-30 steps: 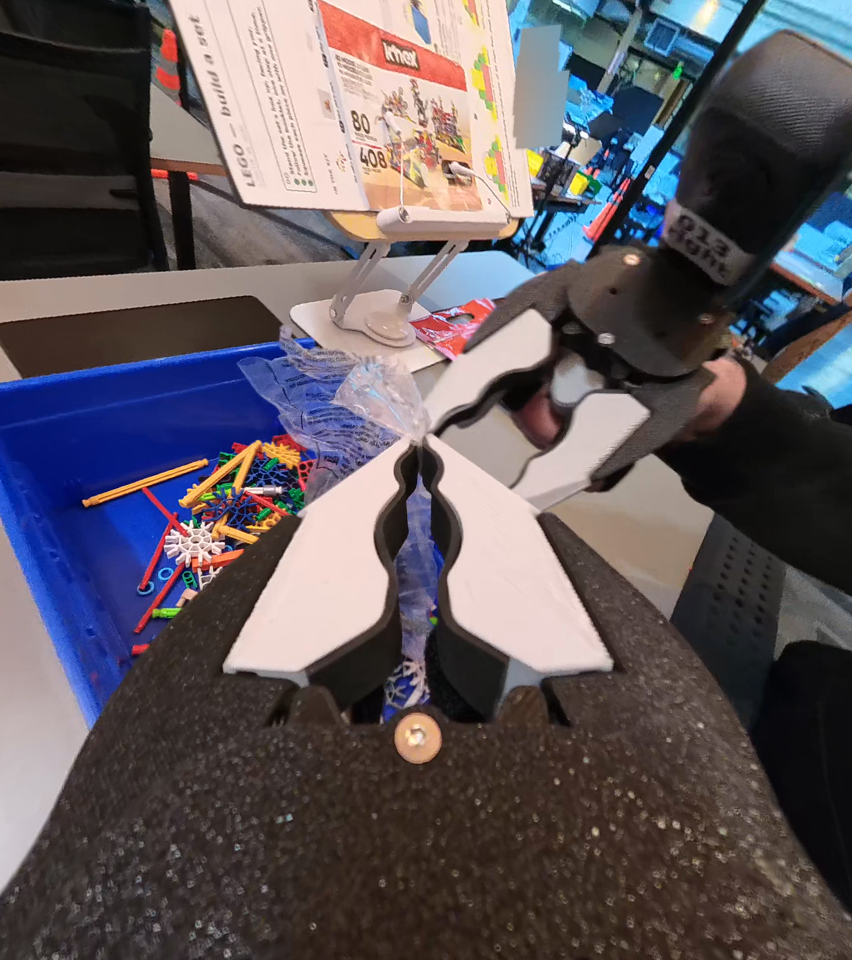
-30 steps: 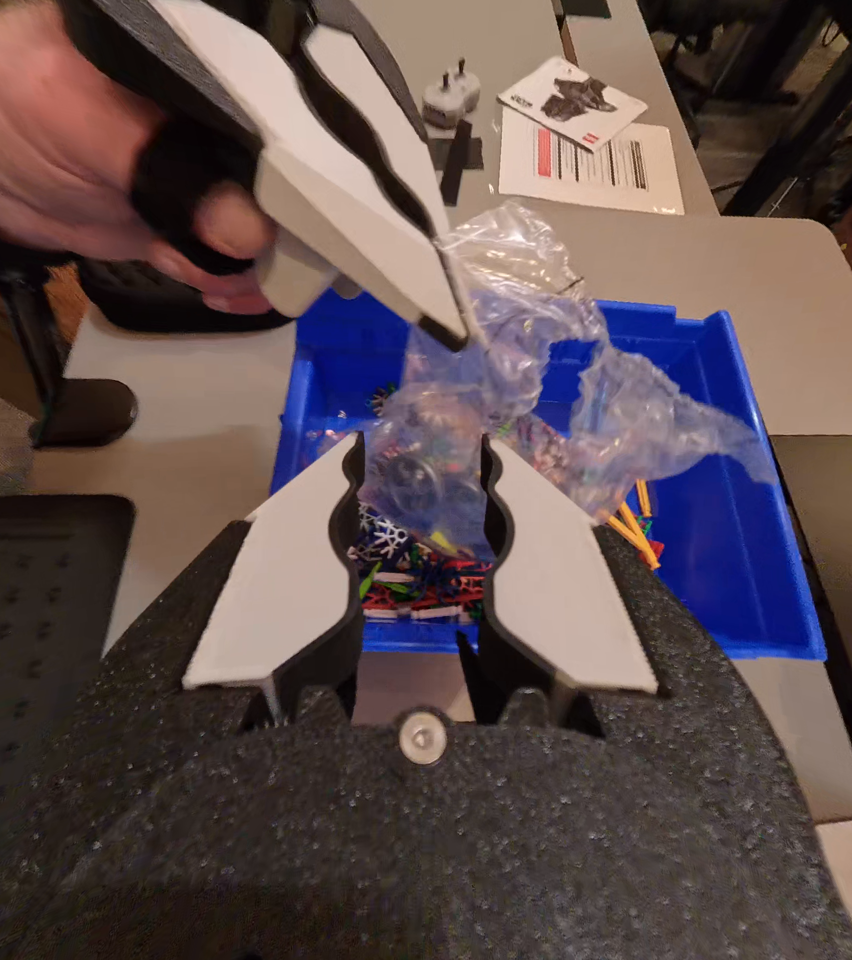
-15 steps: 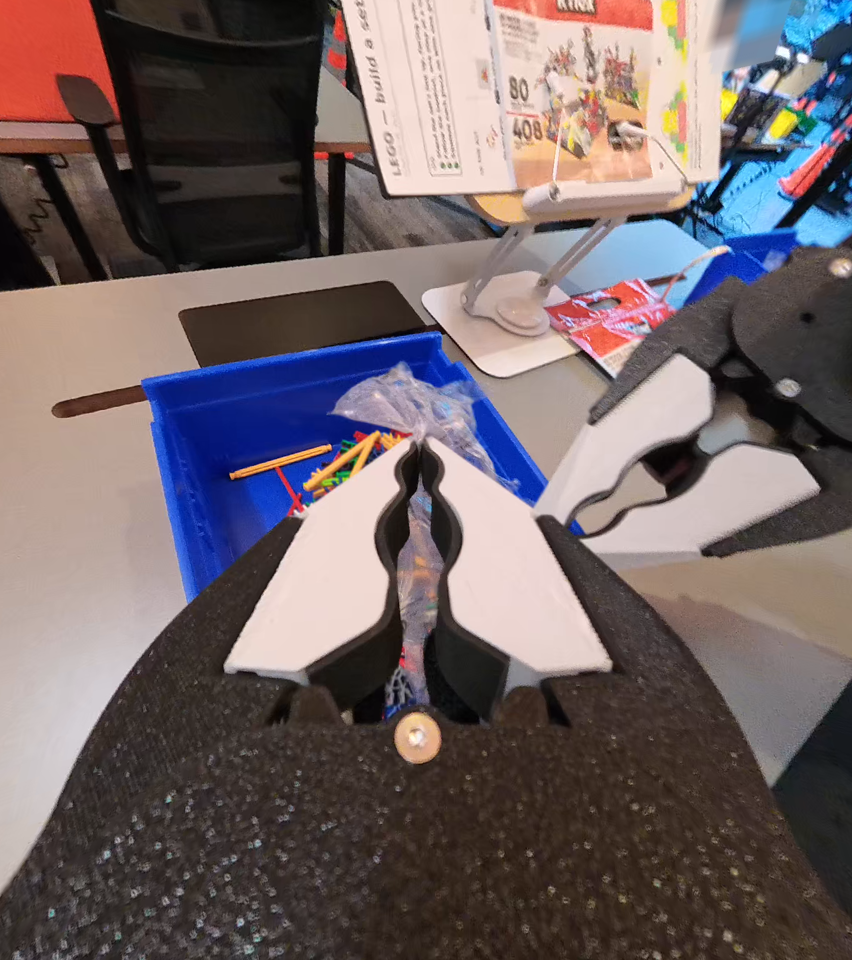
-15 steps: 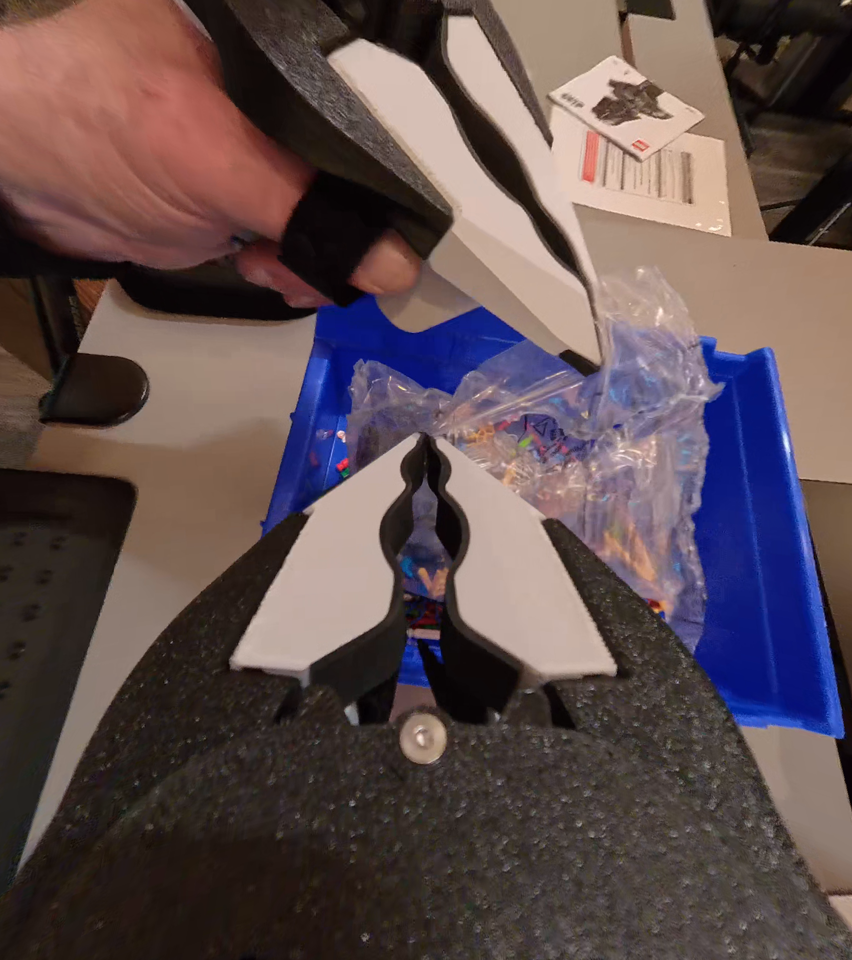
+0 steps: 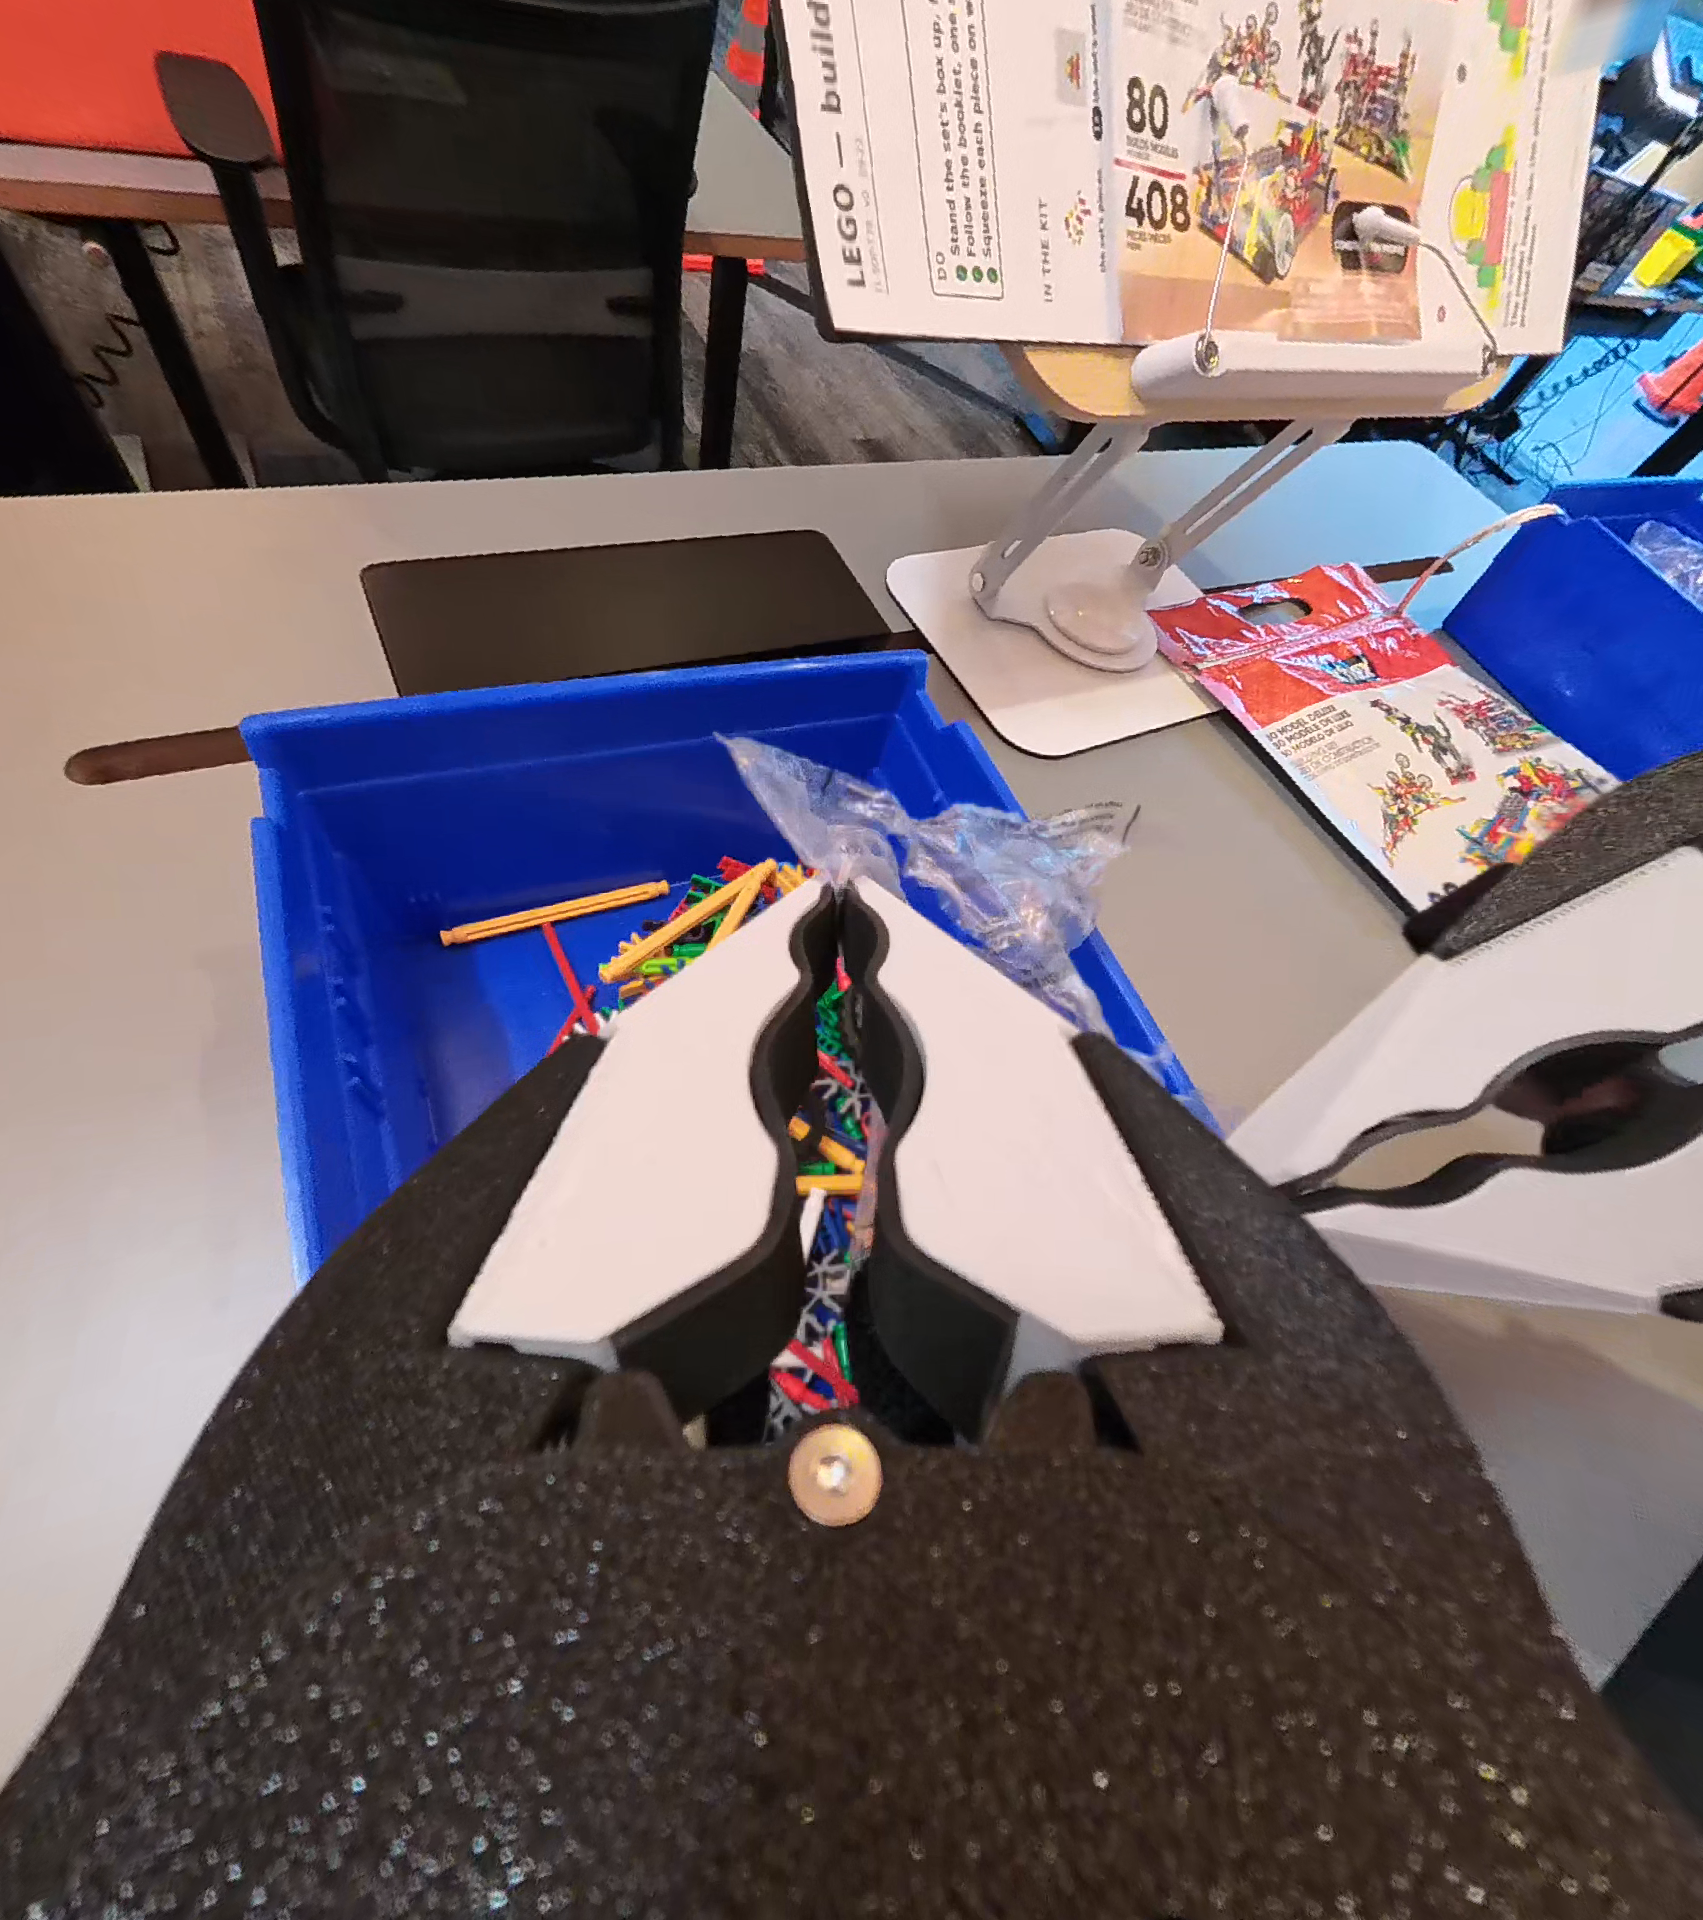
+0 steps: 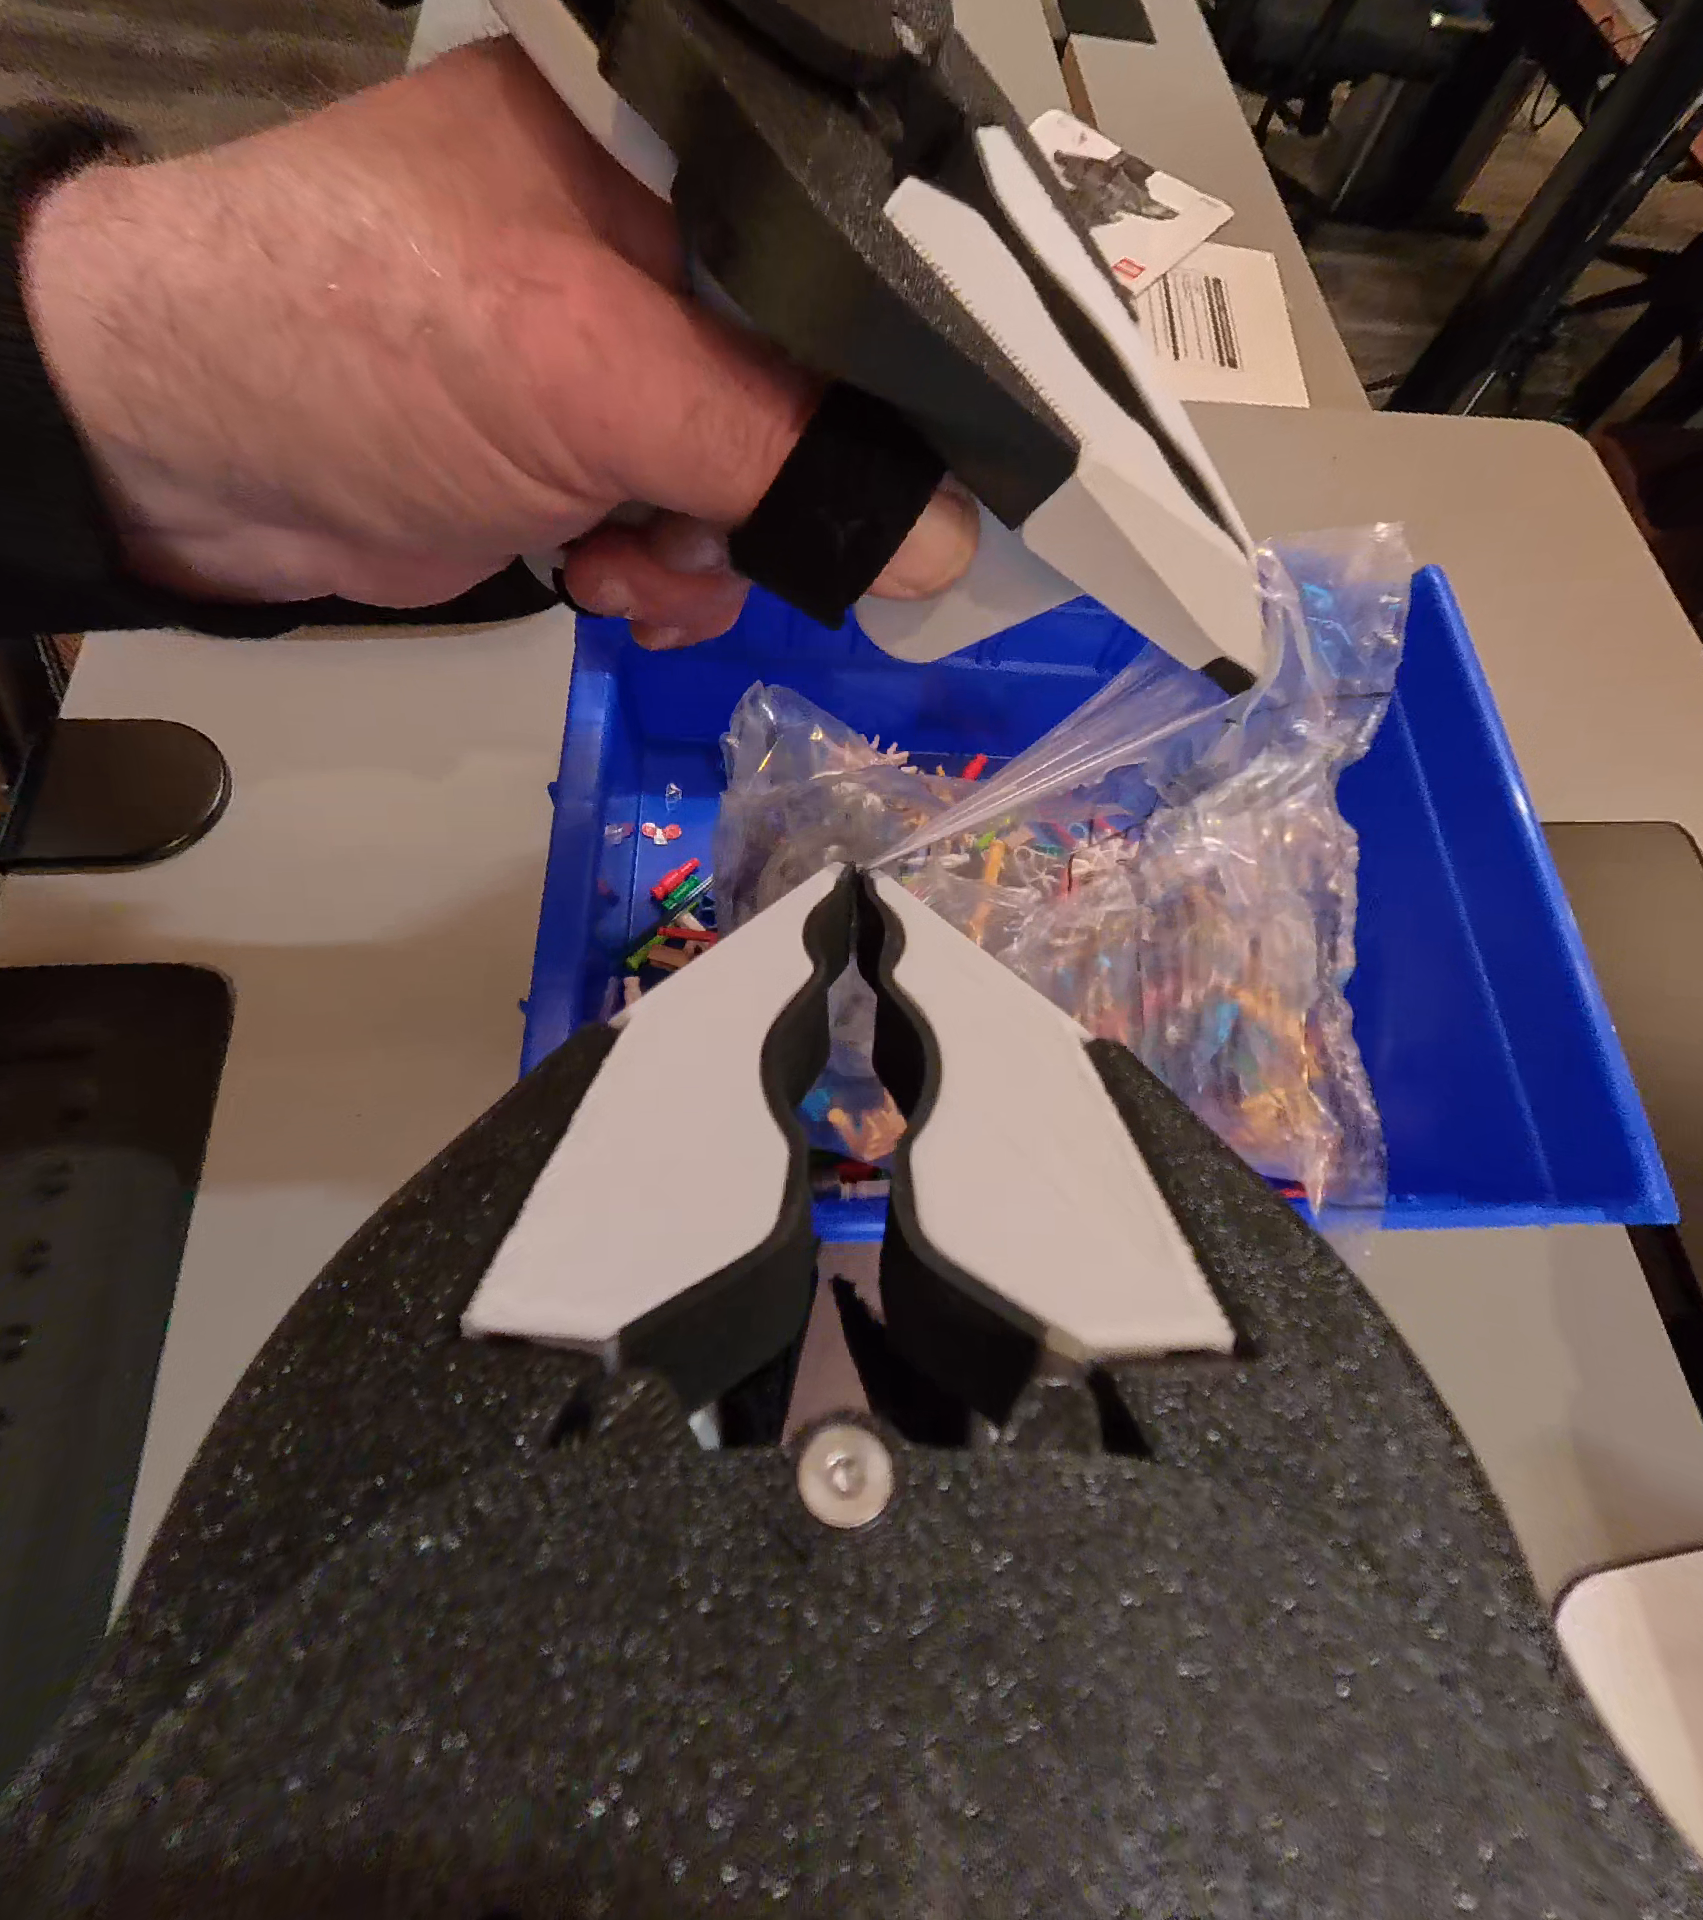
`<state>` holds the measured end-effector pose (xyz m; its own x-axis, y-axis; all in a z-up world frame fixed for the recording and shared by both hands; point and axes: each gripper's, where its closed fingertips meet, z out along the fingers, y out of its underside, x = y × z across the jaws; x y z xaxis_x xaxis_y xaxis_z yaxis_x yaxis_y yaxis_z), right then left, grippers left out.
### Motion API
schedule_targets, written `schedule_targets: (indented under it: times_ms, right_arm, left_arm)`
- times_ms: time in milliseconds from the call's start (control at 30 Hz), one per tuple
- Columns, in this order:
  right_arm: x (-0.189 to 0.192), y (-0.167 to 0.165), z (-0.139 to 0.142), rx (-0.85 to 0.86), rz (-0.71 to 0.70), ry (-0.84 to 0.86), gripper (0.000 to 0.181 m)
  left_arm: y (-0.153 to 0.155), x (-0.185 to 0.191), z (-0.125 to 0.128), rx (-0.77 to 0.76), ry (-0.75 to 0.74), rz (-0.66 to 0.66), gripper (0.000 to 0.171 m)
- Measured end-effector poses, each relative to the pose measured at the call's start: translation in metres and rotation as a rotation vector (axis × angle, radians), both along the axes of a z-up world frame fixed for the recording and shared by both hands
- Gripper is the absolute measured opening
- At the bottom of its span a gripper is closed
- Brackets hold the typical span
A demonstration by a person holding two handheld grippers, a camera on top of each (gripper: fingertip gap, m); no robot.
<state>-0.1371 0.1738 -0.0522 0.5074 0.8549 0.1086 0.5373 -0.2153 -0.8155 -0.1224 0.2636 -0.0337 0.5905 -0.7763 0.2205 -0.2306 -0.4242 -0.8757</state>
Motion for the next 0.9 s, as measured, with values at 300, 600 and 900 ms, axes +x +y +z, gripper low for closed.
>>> schedule_targets:
  times_ms: [300,600,900]
  right_arm:
    - [0.003,-0.003,0.004,-0.008,-0.023,0.052,0.000]
    - [0.014,0.011,0.058,-0.059,0.002,0.334,0.000]
    - [-0.009,0.008,0.081,-0.233,0.126,0.517,0.000]
  left_arm:
    - [-0.019,0.001,0.008,-0.061,-0.018,-0.154,0.000]
    - [-0.061,-0.041,0.023,-0.098,-0.141,-0.213,0.070]
    - [-0.083,-0.028,0.006,-0.112,-0.274,-0.229,0.017]
